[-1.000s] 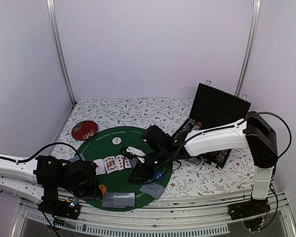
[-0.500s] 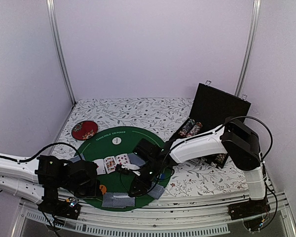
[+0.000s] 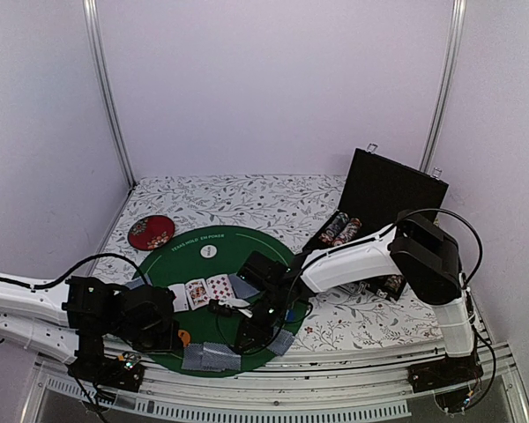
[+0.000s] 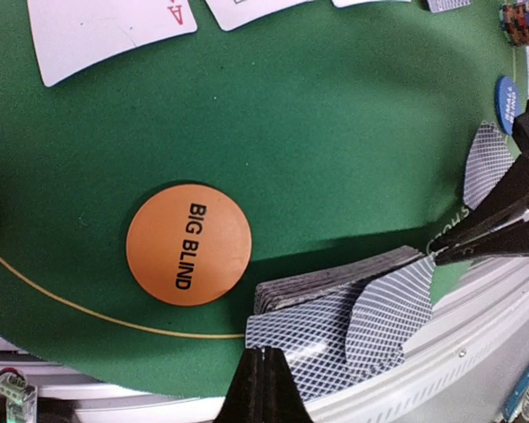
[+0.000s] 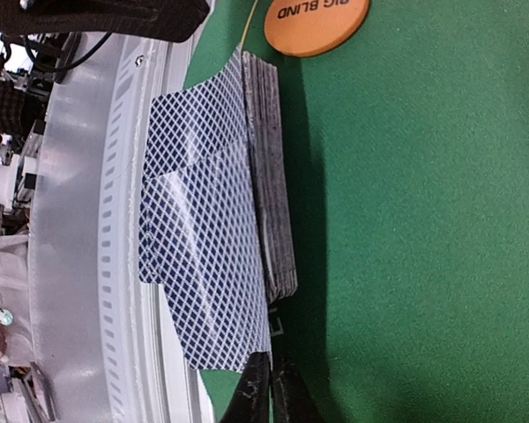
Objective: Distribute texas hold em gaming equipment
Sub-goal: Pick up the poker card from the face-down deck piles, then place the poker card in the community card area.
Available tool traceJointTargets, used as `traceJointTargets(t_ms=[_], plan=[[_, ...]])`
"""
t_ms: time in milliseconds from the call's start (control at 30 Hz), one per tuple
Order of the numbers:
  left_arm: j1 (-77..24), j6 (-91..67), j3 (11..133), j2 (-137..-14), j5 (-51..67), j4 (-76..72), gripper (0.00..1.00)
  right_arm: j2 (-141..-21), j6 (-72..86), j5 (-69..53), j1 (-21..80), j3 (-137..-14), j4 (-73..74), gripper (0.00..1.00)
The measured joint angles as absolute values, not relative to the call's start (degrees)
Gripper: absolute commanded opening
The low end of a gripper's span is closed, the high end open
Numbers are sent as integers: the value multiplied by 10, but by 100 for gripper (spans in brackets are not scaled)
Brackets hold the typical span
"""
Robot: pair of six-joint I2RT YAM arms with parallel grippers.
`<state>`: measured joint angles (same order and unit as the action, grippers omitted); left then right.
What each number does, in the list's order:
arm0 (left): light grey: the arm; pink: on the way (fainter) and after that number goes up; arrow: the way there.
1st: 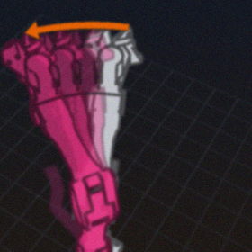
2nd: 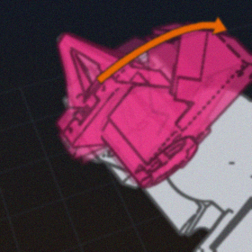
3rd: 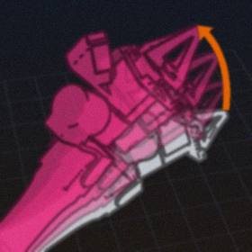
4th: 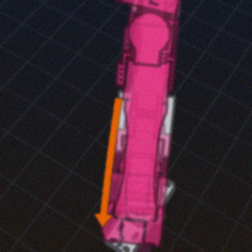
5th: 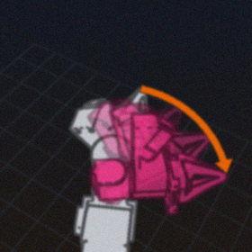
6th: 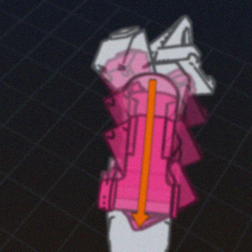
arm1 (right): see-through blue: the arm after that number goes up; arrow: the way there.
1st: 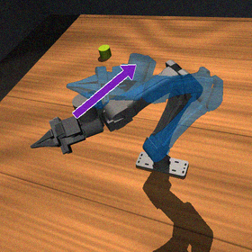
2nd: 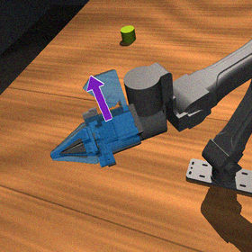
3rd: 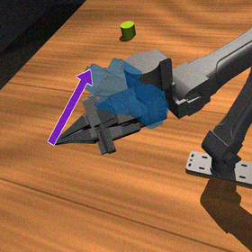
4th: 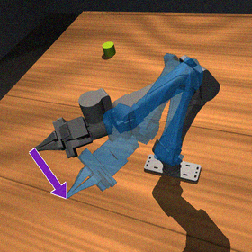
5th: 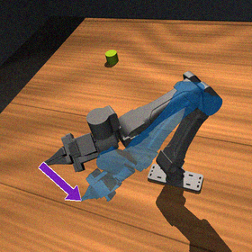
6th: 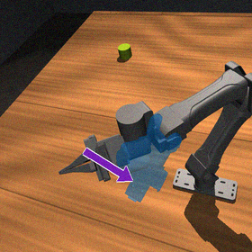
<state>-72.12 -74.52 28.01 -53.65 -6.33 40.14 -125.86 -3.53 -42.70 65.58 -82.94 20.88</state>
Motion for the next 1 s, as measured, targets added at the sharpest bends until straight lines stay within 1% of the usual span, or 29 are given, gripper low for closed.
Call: traceJointTargets(t_ms=[267, 367, 500, 600, 700, 767, 867, 1000], plan=[[-721, -741, 280, -536, -66, 402, 0, -1256, -39, -427, 656, -832, 234, 2], [-721, -741, 281, -536, -68, 403, 0, -1236, -39, -428, 654, -832, 249, 2], [-721, -739, 292, -536, -74, 414, 0, -1160, -29, -429, 642, -829, 264, 2], [-721, -737, 302, -536, -82, 417, 0, -1078, 10, -428, 605, -814, 246, 2], [-721, -733, 310, -536, -94, 420, 0, -999, 73, -391, 531, -782, 196, 2], [-718, -724, 319, -539, -105, 424, 0, -976, 113, -344, 485, -768, 164, 2], [-708, -709, 338, -547, -123, 425, 0, -986, 162, -284, 451, -759, 130, 2], [-673, -678, 366, -552, -142, 424, 0, -1030, 218, -239, 448, -752, 107, 2]])
